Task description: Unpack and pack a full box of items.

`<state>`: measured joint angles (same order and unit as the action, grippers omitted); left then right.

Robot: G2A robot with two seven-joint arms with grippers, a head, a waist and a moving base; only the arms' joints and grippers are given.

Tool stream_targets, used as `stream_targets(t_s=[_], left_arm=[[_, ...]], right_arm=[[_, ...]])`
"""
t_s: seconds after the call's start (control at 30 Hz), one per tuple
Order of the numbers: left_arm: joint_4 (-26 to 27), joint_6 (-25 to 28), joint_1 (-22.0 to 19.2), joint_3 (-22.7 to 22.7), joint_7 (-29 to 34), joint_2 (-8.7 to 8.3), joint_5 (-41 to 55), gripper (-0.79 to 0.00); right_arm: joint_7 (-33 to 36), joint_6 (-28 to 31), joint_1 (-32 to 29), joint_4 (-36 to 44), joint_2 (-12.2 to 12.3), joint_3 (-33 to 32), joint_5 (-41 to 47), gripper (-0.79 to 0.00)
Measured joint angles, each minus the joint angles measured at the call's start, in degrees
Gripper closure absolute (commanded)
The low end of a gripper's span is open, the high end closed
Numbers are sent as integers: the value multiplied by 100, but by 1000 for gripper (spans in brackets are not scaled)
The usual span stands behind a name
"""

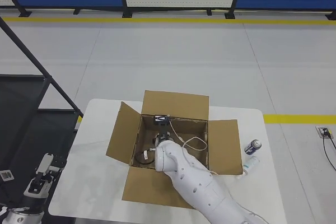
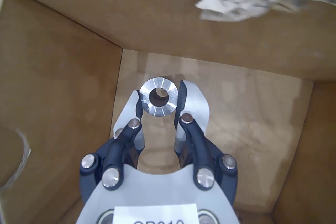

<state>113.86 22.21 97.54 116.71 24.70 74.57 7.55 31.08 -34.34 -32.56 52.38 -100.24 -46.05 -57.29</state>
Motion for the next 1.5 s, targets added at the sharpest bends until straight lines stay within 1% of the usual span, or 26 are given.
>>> stream_targets(t_s=[0.1, 0.13, 0.27, 0.4, 0.53, 0.63, 0.73, 0.8, 0.93, 1.03, 1.23, 1.33, 1.4, 1.5], left_arm=[[0, 0, 0, 0, 0, 0, 0, -785], [0, 0, 0, 0, 0, 0, 0, -785], [0, 0, 0, 0, 0, 0, 0, -785], [0, 0, 0, 0, 0, 0, 0, -785], [0, 0, 0, 0, 0, 0, 0, -785], [0, 0, 0, 0, 0, 0, 0, -785], [0, 0, 0, 0, 0, 0, 0, -785], [0, 0, 0, 0, 0, 0, 0, -785], [0, 0, 0, 0, 0, 0, 0, -785], [0, 0, 0, 0, 0, 0, 0, -785], [0, 0, 0, 0, 0, 0, 0, -785], [0, 0, 0, 0, 0, 0, 0, -785], [0, 0, 0, 0, 0, 0, 0, -785], [0, 0, 0, 0, 0, 0, 0, -785]], right_arm=[[430, -89, -746, 1329, 317, -318, -835, 0], [612, -29, -1068, 1895, 438, -475, -1172, 0], [1188, 391, -2082, 3616, 747, -1028, -2058, 0], [1498, 714, -2941, 5047, 917, -1504, -2553, 0], [1555, 961, -3903, 6452, 1047, -2005, -2816, 0], [1484, 1029, -4652, 7345, 1117, -2385, -2842, 0], [1384, 1061, -5345, 8019, 1165, -2810, -2665, 0], [1261, 1068, -5683, 8243, 1183, -3086, -2471, 0], [690, 1120, -6211, 8225, 1199, -3766, -1690, 0], [530, 1144, -6518, 8225, 1210, -4261, -1153, 0], [538, 1243, -6736, 8226, 1232, -5043, -225, 0], [600, 1353, -6864, 8211, 1252, -5328, 59, 0], [732, 1401, -6849, 8124, 1274, -5406, 17, 0], [1076, 1392, -6603, 7816, 1321, -5360, -378, 0]])
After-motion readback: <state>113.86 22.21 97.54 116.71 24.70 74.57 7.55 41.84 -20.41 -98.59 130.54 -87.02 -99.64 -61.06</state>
